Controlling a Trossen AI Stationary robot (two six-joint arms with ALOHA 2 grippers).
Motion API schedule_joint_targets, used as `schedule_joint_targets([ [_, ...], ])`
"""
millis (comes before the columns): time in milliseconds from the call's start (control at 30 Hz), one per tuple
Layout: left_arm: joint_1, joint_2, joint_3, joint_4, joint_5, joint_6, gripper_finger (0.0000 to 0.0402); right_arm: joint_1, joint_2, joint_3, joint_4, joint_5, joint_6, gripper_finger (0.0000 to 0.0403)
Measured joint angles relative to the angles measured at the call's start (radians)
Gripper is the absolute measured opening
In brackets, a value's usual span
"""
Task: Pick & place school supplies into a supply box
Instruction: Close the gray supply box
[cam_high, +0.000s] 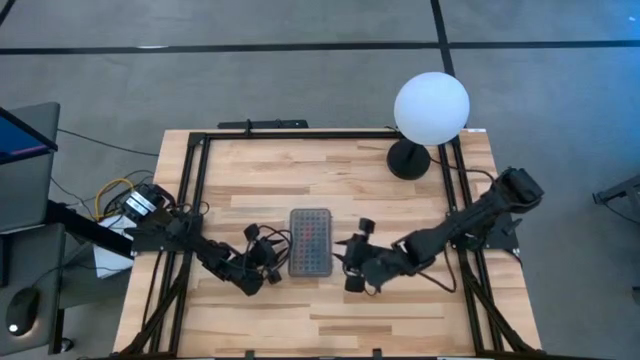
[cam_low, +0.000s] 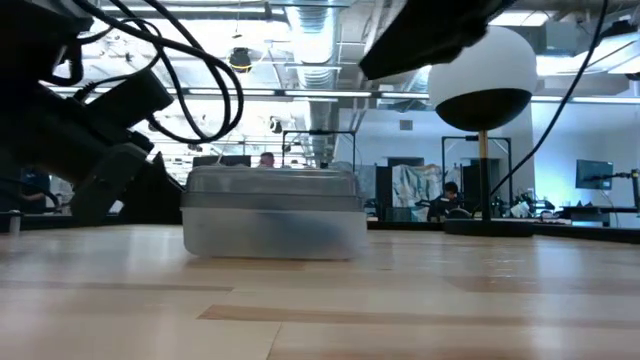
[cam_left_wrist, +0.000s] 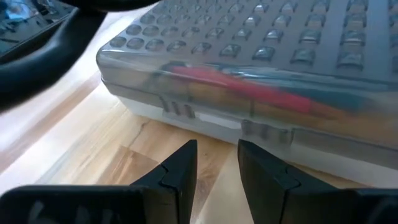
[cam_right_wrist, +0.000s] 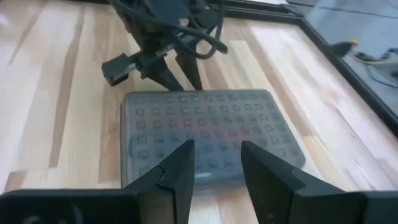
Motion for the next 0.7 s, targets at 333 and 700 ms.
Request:
schedule_joint_targets([
  [333,0.088,0.0,0.0,0.096,0.095,0.111,0.0112,0.081,0.005,-0.014,-0.144,0.13,0.147,0.0124],
  [700,0.09,-0.001,0.0,0.094,0.121,0.111,0.0112,0.14,-0.01,-0.09,-0.144,0.238,0.206,0.0124],
])
